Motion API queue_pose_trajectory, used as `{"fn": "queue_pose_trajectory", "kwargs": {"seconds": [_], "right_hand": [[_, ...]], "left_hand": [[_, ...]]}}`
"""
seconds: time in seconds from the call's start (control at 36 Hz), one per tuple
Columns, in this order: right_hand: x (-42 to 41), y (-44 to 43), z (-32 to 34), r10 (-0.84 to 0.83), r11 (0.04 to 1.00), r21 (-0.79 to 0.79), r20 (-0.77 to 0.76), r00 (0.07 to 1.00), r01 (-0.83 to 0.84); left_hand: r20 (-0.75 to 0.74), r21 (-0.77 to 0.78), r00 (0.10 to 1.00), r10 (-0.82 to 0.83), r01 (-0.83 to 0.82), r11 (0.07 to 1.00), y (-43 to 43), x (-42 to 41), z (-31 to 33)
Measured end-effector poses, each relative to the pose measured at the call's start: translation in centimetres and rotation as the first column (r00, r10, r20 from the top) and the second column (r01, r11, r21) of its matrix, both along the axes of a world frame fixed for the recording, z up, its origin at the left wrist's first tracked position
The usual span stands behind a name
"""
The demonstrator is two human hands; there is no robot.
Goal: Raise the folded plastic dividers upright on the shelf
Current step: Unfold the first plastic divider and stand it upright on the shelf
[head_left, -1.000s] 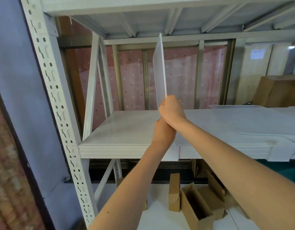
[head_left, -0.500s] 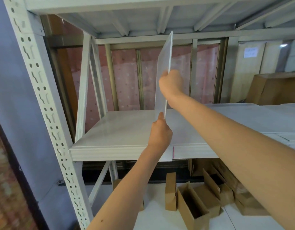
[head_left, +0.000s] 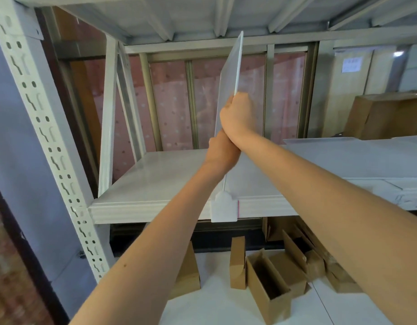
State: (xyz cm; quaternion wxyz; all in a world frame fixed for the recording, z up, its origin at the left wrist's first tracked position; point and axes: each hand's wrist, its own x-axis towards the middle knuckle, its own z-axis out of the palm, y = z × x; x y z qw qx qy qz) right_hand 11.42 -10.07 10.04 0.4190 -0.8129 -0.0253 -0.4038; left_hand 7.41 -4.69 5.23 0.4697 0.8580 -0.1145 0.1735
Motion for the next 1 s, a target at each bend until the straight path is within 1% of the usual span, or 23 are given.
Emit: {"fn": "queue_pose_trajectory", "kwargs": {"seconds": [0.08, 0.17, 0.36, 0.47, 0.56, 0.69, 0.75, 0.83, 0.89, 0.97, 1.0], "right_hand": [[0.0, 0.1, 0.0, 0.006, 1.0, -0.009, 0.013, 1.0, -0.006], [0.5, 0.9, -0.1, 0.034, 0.999, -0.002, 0.026, 0.999, -0.034], [0.5, 2.2, -0.5, 0.073, 0.993, -0.096, 0.067, 0.995, -0.067], [0.9, 2.1, -0.8, 0.043, 0.994, -0.105, 0.084, 0.996, -0.034], [0.8, 2.3, -0.9, 0.044, 0.995, -0.094, 0.09, 0.995, -0.035], [0.1, 3.1, -1.0, 0.067, 0.986, -0.158, 0.081, 0.994, -0.053], [0.2, 3.1, -1.0, 0.053, 0.988, -0.151, 0.085, 0.995, -0.04], [0.4, 2.2, -1.3, 0.035, 0.995, -0.1, 0.103, 0.994, -0.024], [0.2, 2.0, -2.0, 0.038, 0.996, -0.089, 0.112, 0.993, -0.028], [-0.1, 2.4, -2.9, 0.038, 0.995, -0.097, 0.113, 0.993, -0.027], [0.0, 2.4, -3.0, 0.04, 0.994, -0.101, 0.112, 0.993, -0.028]], "left_hand": [[0.006, 0.056, 1.0, 0.009, -0.01, 0.998, -0.2, 0.0, 0.1], [0.029, 0.029, 1.0, 0.006, -0.007, 1.0, 0.2, -0.1, -0.1], [0.066, -0.085, 0.998, -0.004, 0.01, 0.996, 1.2, 0.0, -0.6], [0.049, -0.056, 0.999, -0.014, 0.017, 0.998, 1.2, -0.1, -0.6], [0.05, -0.064, 0.999, -0.008, 0.011, 0.998, 1.3, 0.1, -0.8], [0.067, -0.076, 0.998, 0.003, 0.002, 0.997, 1.9, 0.1, -1.2], [0.082, -0.06, 0.997, -0.005, 0.01, 0.998, 1.9, 0.3, -1.1], [0.071, -0.041, 0.997, -0.025, 0.028, 0.999, 1.4, 0.4, -1.3], [0.065, -0.057, 0.997, -0.037, 0.04, 0.998, 1.3, 0.5, -2.1], [0.067, -0.139, 0.996, -0.061, 0.07, 0.988, 1.5, 0.5, -3.2], [0.067, -0.144, 0.996, -0.063, 0.072, 0.987, 1.5, 0.5, -3.3]]}}
